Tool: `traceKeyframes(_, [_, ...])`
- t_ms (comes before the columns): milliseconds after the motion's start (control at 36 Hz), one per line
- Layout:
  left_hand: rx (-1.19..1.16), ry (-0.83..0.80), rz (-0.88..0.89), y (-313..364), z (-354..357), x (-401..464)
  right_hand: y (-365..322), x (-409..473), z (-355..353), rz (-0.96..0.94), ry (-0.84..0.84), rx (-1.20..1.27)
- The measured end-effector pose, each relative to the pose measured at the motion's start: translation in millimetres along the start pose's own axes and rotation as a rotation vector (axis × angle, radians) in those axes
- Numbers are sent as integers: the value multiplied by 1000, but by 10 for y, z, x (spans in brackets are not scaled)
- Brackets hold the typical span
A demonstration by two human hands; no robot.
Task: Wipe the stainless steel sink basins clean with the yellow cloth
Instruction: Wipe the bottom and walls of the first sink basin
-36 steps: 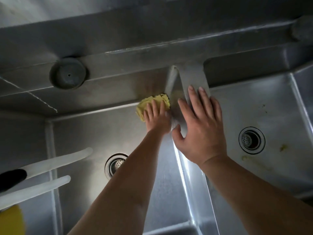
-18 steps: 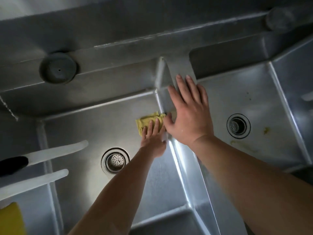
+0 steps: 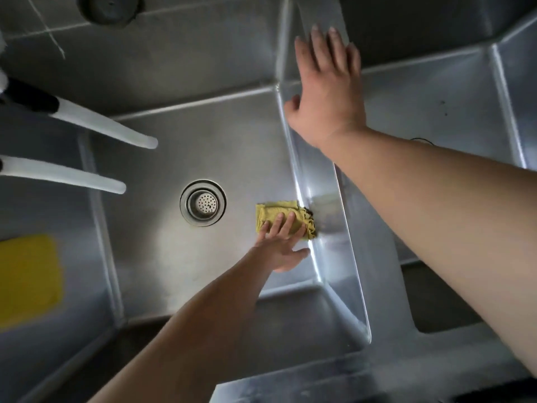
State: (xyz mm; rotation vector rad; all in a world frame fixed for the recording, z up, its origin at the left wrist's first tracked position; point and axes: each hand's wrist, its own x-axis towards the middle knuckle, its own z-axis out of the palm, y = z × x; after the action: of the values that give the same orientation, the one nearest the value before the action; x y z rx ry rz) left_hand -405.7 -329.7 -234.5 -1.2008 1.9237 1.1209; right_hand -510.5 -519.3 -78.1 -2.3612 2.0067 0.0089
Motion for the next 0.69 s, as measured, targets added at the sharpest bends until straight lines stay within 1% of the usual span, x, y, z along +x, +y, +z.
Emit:
traceKeyframes(111, [50,-141,-5,117,186,-154,-55,-59,-20,-58,-34,-102])
traceKeyframes(194, [-28,-291,-24,199,284,-277,-55,-165,-38,-77,-59,-101])
traceKeyframes(250, [-189,-393,-82,239,324,-352,-65,-330,-22,-110,-71,-83])
traceKeyframes(306, [-325,-441,-116,294,324,-454,-102,-560,1,-192,-68,-94])
traceKeyframes(389, [-461,-396,-101,312,283,-539,-204,-937,35,-336,-114,-87])
traceKeyframes(472, [-851,-372,-112,198,184,-576,-395,-1323,105,-403,-201,27])
traceKeyframes(500, [-949,-299,-106,131,143,-599,-455,-1448,140,-400,-240,84])
traceKeyframes(528, [-1018,-162,-133,39,89,-629,-504,-1560,188,-370,-301,140])
traceKeyframes(583, [-1127,210,-232,-227,35,-689,-559,-1767,311,-224,-515,257])
traceKeyframes(611, [-1189,361,-288,-399,38,-739,-581,-1855,386,-129,-646,283])
traceKeyframes(639, [-1200,480,-350,-580,52,-788,-600,-1930,462,-45,-778,269])
traceKeyframes(667, [-1148,592,-443,-758,84,-830,-622,-1995,553,21,-892,232])
traceKeyframes(694, [-1057,681,-546,-949,161,-854,-644,-2057,653,71,-970,188])
